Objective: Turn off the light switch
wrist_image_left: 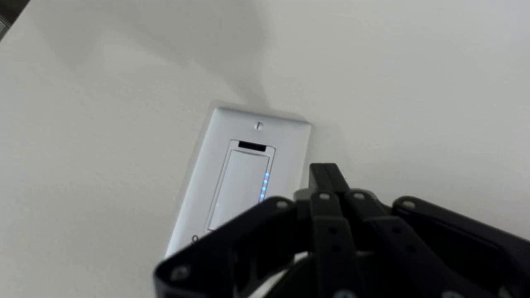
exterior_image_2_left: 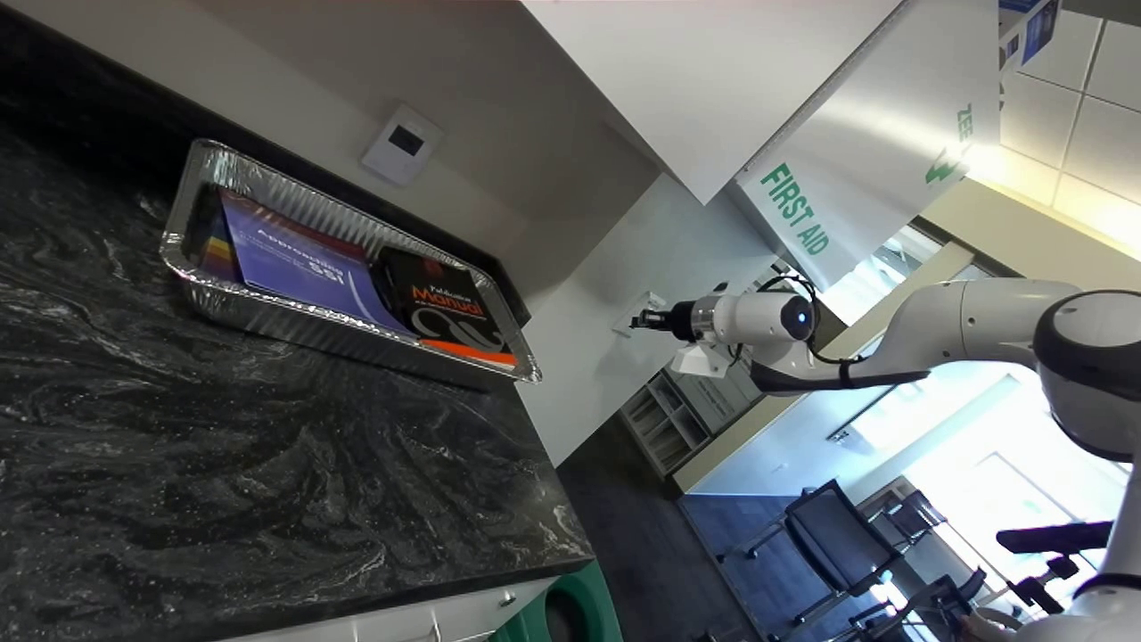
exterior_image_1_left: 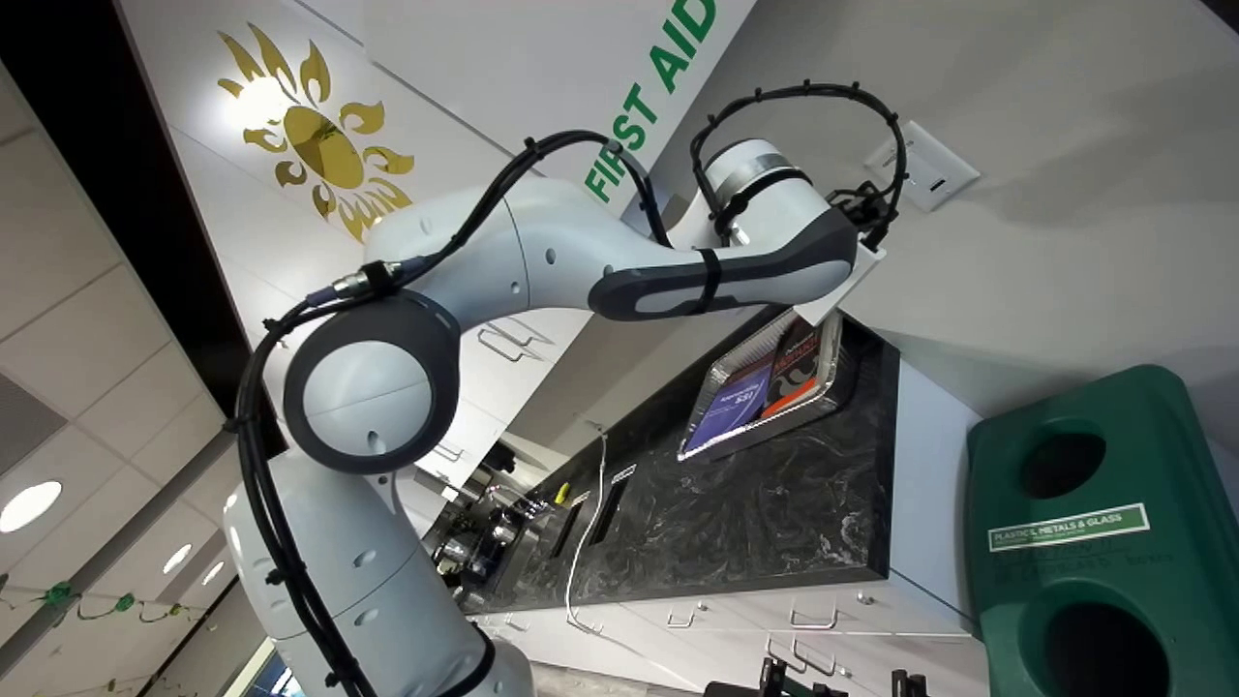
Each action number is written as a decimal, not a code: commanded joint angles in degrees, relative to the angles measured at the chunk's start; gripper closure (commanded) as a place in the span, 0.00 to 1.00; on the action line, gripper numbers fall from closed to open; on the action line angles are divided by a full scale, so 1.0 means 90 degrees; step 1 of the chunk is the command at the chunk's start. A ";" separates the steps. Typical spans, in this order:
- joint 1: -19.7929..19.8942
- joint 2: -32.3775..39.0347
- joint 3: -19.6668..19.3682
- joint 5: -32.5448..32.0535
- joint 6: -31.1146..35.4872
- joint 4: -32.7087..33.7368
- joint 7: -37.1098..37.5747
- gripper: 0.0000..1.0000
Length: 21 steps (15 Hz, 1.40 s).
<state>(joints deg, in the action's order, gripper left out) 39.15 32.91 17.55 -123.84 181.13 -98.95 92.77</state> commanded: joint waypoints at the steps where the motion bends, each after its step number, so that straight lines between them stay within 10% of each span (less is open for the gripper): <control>1: 0.0297 0.0079 0.0305 -0.0299 -0.0161 0.0167 0.0266 1.00; 21: 0.0345 0.1123 0.0365 -0.0199 -0.0123 0.1310 -0.0063 1.00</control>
<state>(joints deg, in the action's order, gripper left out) 42.23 41.01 19.68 -124.26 180.82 -90.81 92.54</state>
